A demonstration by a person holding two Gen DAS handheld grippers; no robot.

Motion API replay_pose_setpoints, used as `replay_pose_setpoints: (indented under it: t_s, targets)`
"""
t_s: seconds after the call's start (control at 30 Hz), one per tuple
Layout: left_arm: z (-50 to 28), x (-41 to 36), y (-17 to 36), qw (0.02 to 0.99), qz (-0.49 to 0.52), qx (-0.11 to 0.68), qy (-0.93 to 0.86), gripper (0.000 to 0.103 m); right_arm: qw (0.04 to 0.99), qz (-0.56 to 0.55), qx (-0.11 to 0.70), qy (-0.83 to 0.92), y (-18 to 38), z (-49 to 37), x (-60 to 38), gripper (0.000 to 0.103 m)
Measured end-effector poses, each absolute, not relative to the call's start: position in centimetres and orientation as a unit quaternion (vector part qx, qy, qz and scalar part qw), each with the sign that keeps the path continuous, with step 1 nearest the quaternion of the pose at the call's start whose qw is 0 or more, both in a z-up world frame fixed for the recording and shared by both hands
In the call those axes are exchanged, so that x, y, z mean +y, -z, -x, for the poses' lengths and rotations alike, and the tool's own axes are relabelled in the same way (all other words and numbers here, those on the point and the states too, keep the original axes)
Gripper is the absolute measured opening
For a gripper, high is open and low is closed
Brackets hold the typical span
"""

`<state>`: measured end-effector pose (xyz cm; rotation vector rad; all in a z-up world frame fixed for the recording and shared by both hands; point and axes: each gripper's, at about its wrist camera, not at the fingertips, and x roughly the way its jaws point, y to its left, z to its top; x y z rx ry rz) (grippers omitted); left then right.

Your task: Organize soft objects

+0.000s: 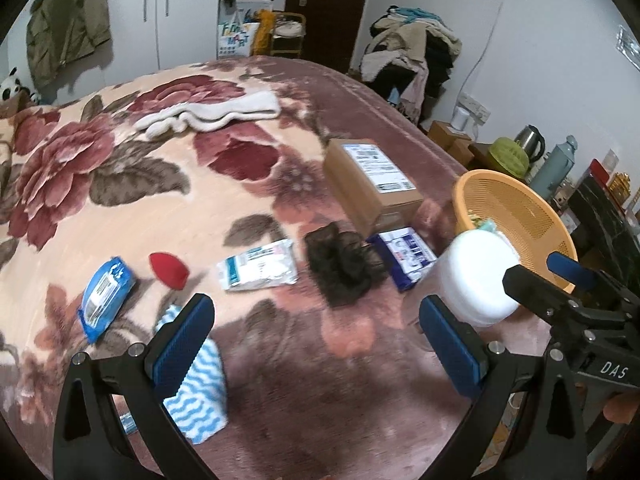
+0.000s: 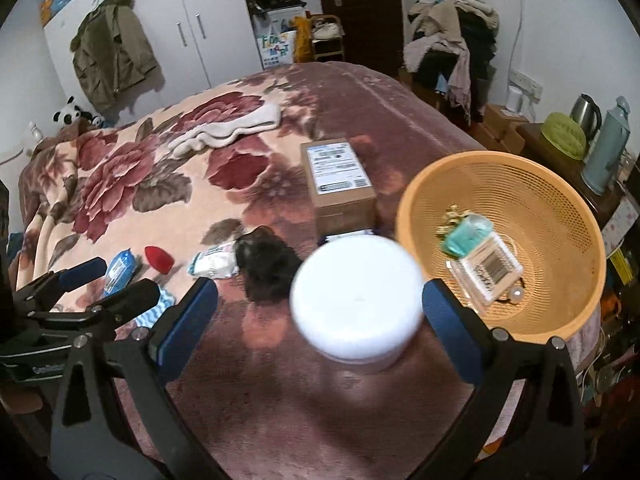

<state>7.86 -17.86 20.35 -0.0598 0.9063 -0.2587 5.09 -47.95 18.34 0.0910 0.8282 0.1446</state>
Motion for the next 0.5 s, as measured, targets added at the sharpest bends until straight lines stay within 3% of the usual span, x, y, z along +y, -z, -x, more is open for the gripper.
replay_pose_setpoints:
  t_s: [0.5]
  targets:
    - [-6.8, -10.7, -16.9, 0.883, 0.062, 0.456, 0.088, 0.103, 0.894, -0.019, 0.433, -0.112, -15.5, -4.5, -40.6, 0.103]
